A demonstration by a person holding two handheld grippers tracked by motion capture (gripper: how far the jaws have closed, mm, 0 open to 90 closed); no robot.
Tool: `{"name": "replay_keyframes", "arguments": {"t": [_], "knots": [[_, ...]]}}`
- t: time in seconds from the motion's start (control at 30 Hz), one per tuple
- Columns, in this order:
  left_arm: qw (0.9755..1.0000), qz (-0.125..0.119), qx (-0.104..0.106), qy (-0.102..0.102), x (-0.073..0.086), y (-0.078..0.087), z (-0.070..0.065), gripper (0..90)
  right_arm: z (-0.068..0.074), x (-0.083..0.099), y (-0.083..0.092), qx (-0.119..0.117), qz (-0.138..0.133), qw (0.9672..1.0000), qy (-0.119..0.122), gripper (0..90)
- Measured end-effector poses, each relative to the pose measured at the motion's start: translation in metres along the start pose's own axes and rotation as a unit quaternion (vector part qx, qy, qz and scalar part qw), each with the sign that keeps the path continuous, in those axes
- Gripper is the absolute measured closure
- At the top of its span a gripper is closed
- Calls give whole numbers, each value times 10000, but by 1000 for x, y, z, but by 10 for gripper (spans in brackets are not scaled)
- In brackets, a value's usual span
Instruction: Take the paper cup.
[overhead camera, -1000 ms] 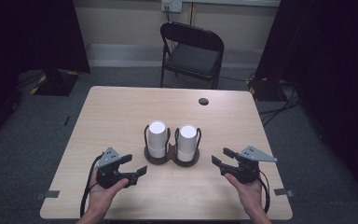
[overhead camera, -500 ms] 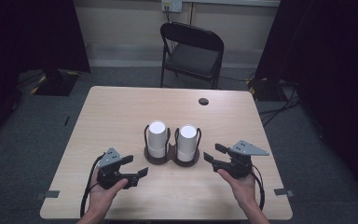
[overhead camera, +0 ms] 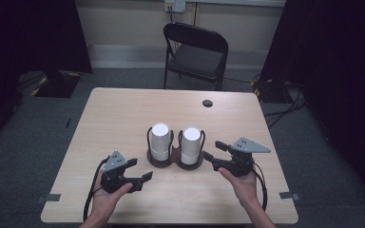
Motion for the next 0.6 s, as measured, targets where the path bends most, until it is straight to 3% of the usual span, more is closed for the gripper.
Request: {"name": "replay_keyframes", "arguments": {"t": [0.3,0.6], "knots": [[10000,-33,-16,42,0,1,0,211,6,-17,-9,-106,-98,9998,127,352],[10000,-1,-16,-1,0,1,1,213,10,-30,-32,-221,-87,9996,140,323]]}}
Point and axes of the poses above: each handheld gripper's, and its own axes: y roughly backward along the jaws, x roughly out of its underside, z roughly to its left, the point moved 8 cm from there along -y, roughly forward along the jaws, and after that the axes turned 8 degrees about -y, right-handed, at the moved point
